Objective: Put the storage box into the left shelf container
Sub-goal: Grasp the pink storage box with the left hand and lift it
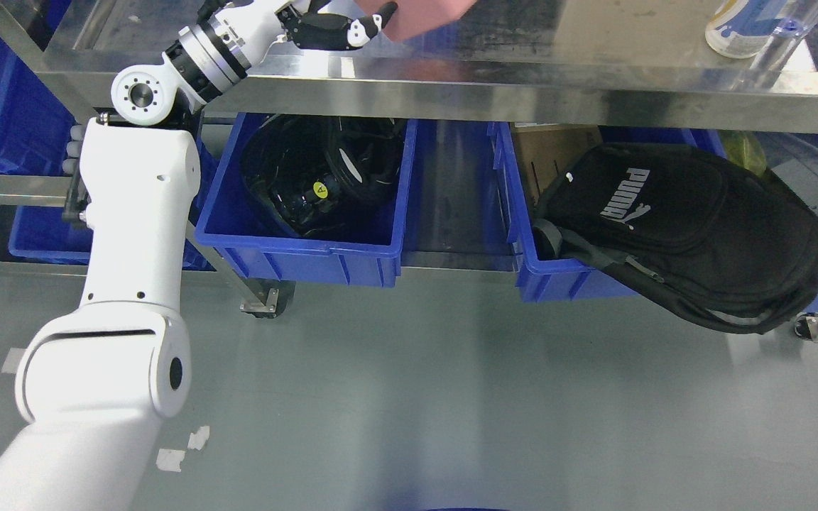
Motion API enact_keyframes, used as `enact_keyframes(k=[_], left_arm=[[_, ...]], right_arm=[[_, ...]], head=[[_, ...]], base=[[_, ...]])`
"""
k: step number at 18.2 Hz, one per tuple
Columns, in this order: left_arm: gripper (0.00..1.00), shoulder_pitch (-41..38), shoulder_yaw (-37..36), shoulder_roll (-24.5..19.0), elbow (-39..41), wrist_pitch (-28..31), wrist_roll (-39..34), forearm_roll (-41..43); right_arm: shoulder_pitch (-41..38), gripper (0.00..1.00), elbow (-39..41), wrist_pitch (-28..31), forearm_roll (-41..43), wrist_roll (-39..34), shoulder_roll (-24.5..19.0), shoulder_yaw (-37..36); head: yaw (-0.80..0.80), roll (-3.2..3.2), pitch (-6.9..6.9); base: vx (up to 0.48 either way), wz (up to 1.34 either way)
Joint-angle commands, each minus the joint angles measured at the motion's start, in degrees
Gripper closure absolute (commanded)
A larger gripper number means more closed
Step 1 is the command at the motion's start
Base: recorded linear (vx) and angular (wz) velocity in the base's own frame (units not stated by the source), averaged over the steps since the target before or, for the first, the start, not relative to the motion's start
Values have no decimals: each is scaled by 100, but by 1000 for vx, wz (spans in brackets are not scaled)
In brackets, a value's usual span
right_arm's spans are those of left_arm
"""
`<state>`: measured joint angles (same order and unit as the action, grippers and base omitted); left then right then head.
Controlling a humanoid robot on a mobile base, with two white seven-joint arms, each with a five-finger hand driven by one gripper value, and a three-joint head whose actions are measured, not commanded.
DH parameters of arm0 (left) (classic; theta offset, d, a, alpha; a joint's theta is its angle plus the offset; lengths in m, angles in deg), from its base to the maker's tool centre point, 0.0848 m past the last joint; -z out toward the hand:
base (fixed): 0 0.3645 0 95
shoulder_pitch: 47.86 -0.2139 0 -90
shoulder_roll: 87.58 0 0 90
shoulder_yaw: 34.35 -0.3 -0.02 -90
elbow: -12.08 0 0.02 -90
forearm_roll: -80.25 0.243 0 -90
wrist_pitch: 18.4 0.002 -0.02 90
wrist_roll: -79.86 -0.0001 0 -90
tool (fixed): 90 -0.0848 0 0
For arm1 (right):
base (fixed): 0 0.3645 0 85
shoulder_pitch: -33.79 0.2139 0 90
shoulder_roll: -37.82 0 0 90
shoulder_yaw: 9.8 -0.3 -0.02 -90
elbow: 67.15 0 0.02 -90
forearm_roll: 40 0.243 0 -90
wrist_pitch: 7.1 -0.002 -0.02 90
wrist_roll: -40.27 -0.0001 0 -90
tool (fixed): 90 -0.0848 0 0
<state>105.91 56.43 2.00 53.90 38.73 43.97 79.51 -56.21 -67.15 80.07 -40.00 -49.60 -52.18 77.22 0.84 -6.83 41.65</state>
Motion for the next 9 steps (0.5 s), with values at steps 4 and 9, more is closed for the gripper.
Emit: enact_keyframes(k=[4, 9], left_arm=[[100, -1346, 345, -58, 2615, 184, -846, -1920], [99, -3463, -1165, -58, 4963, 247, -3176, -1974]], right_arm=[[27, 0, 100, 2, 123, 4, 100, 0], [18, 0, 100, 2, 123, -4, 100, 0]], head=[[0, 0, 0], [0, 0, 0]], base=[[0, 0], [3, 15]])
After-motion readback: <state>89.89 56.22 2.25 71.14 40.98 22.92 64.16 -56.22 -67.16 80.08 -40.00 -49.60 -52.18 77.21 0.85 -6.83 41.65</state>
